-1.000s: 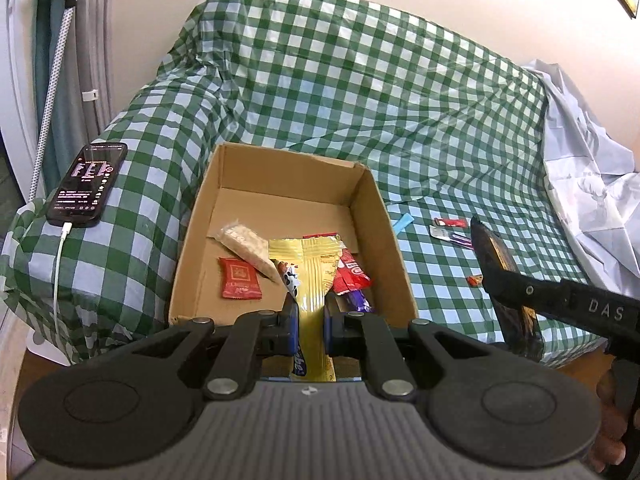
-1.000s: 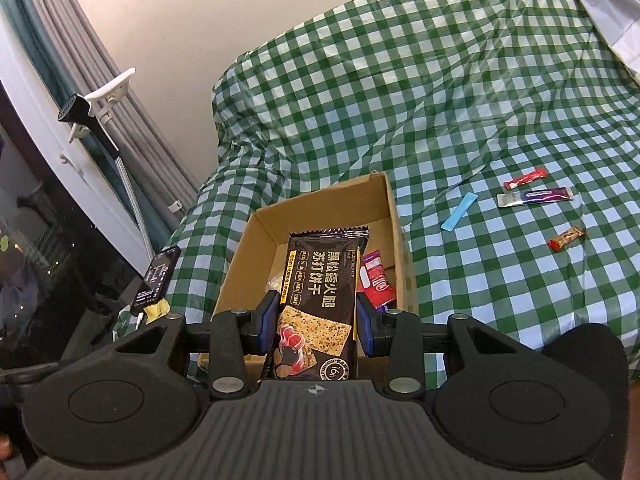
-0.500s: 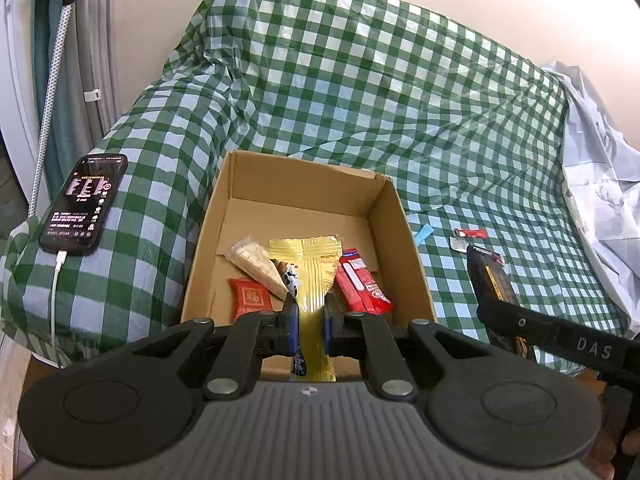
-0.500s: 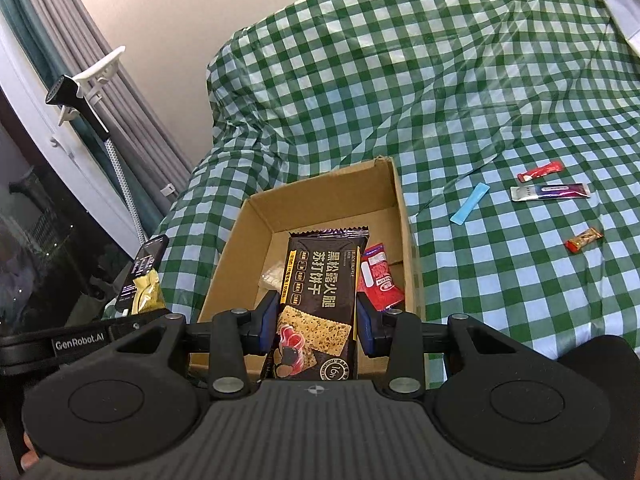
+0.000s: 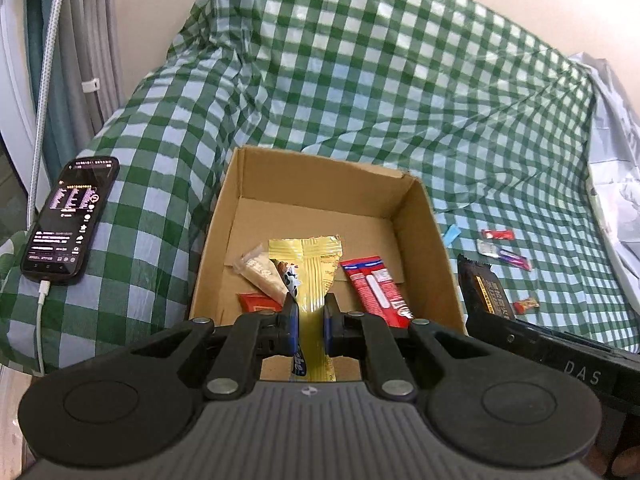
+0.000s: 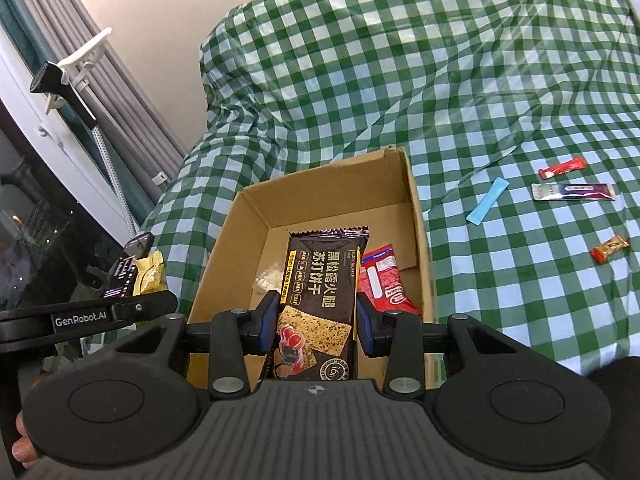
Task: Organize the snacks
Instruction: 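Carry both bars over the box and open both tools to drop them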
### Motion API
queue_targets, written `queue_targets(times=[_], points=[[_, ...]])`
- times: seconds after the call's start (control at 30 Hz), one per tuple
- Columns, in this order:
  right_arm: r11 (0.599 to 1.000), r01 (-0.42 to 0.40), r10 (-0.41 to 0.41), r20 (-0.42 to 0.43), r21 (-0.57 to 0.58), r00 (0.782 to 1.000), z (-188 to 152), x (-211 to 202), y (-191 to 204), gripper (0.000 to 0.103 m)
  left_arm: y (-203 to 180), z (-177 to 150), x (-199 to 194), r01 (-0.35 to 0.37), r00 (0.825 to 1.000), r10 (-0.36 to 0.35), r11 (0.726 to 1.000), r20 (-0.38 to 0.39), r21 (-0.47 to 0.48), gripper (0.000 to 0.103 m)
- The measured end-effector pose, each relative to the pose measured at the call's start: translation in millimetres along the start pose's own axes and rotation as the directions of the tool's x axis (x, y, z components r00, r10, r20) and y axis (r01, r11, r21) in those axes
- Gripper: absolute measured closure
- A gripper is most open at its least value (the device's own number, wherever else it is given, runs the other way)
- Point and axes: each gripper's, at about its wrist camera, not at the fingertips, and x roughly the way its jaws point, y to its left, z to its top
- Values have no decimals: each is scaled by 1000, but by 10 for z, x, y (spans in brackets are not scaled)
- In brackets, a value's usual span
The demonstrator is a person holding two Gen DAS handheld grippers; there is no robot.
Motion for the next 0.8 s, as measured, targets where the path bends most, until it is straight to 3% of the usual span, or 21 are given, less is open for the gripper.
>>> queue_targets(times=[0.33,0.8], points=[[1000,21,-21,-70,-5,997,101,528,-38,62,60,191,553,-51,995,51,999,-88,-2,90],[998,65,-66,-146,-8,987,157,1186,-179,62,133,293,1239,-121,973,124,992,-197,25,90]])
